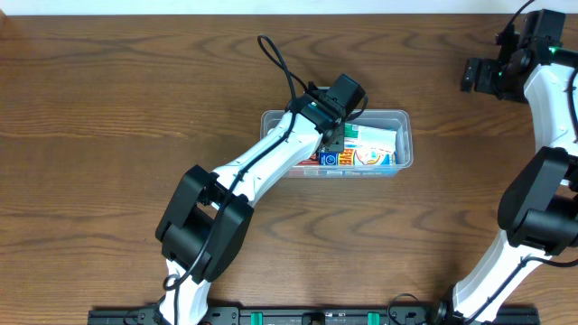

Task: Pack container
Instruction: 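Lower the green tin into the container and release it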

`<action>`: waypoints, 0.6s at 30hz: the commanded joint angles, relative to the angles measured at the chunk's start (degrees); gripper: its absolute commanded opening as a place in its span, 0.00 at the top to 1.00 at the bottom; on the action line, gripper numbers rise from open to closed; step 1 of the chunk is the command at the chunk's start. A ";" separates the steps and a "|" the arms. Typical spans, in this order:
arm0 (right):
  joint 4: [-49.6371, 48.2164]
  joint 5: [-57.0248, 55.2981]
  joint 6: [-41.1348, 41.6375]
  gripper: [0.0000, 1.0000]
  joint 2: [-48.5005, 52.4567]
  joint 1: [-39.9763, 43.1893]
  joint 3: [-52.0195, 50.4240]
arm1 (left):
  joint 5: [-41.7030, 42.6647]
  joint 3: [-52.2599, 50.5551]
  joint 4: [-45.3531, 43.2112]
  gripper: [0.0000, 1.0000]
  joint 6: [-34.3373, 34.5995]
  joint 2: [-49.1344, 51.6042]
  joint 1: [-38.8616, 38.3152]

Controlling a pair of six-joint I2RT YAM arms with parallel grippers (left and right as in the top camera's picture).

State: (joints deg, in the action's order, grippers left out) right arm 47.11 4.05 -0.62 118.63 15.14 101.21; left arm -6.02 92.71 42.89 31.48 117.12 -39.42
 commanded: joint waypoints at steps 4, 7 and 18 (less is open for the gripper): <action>0.04 -0.20 0.35 0.01 -0.04 0.22 0.35 | -1.07 0.90 -0.61 0.50 0.31 -0.28 0.17; 0.02 -0.20 0.35 0.01 -0.04 0.22 0.35 | -1.07 0.85 -0.61 0.51 0.31 -0.11 0.17; 0.02 -0.20 0.35 0.01 -0.04 0.22 0.35 | -0.68 0.85 -0.59 0.50 0.28 2.51 0.15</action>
State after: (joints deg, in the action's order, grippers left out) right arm 47.11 4.05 -0.62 118.63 15.14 101.21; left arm -6.02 92.71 42.17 31.48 118.43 -39.44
